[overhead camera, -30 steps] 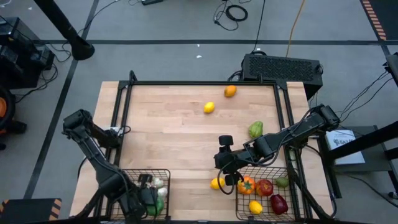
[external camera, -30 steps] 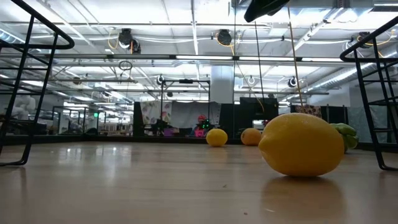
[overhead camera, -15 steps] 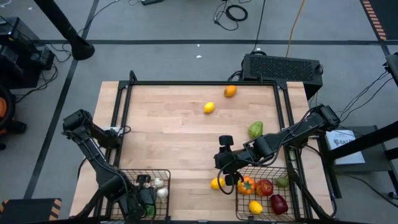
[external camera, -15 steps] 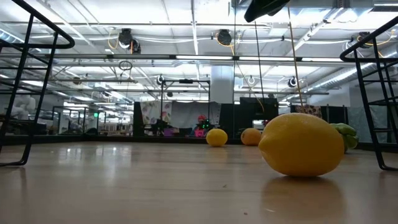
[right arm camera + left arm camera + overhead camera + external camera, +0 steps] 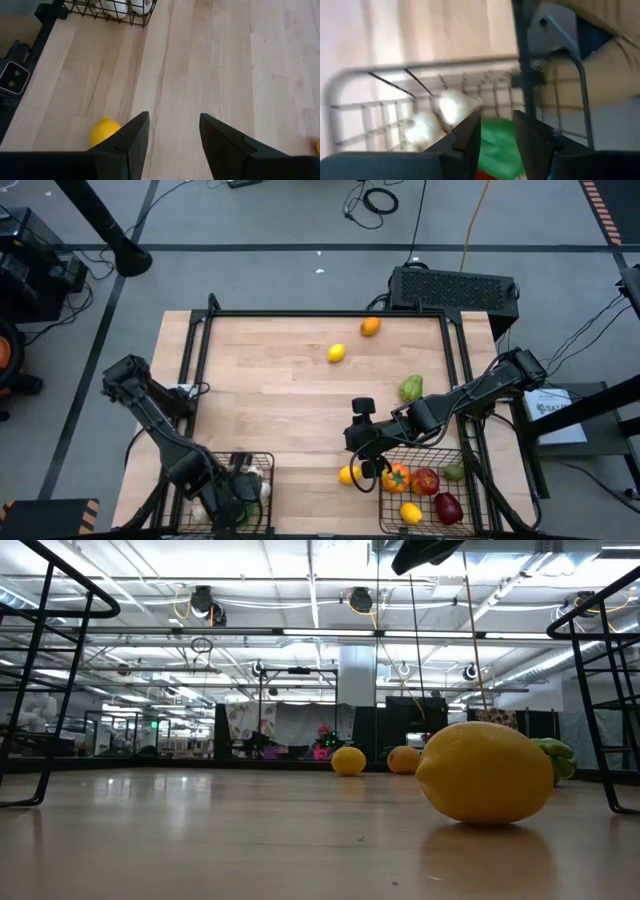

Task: Sort produce into baskets
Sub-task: Put the green chayote into the left black wire basket

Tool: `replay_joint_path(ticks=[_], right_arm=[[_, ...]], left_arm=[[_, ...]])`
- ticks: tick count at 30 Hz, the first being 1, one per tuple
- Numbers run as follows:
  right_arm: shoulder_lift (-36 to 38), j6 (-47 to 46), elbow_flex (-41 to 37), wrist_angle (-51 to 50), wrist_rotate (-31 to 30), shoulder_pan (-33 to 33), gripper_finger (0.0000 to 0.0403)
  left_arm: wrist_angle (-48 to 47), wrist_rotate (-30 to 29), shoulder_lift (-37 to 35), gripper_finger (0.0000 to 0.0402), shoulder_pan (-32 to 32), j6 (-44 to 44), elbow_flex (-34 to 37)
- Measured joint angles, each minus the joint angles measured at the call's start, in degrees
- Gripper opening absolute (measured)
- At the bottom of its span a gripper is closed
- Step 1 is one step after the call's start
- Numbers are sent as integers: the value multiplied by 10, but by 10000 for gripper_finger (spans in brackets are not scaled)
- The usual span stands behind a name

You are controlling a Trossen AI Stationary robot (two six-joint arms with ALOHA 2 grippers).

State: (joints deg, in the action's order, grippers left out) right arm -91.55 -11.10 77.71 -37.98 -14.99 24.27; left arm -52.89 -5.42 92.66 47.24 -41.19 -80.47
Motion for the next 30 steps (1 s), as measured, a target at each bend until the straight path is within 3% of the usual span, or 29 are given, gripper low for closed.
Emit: replay_joint_path(ticks=[4,10,12,14,21,30], right_arm=[[0,-34,0,-13,-42,0,167],[0,-95,0,-137,-211,-18,167],[1,-122,0,-191,-223,-43,167],[1,-152,0,-245,-220,-75,167],[2,-154,-20,-359,-131,-204,167],[3,-4,-43,-471,-123,-338,181]], left_arm=[[-11,-112,0,121,-15,67,-24],[-32,-415,0,121,-36,236,-26],[-38,-492,0,121,-49,258,-26],[-38,-534,0,121,-64,281,-26],[-34,-535,0,121,-124,297,-26],[-68,-447,0,121,-167,251,-26]])
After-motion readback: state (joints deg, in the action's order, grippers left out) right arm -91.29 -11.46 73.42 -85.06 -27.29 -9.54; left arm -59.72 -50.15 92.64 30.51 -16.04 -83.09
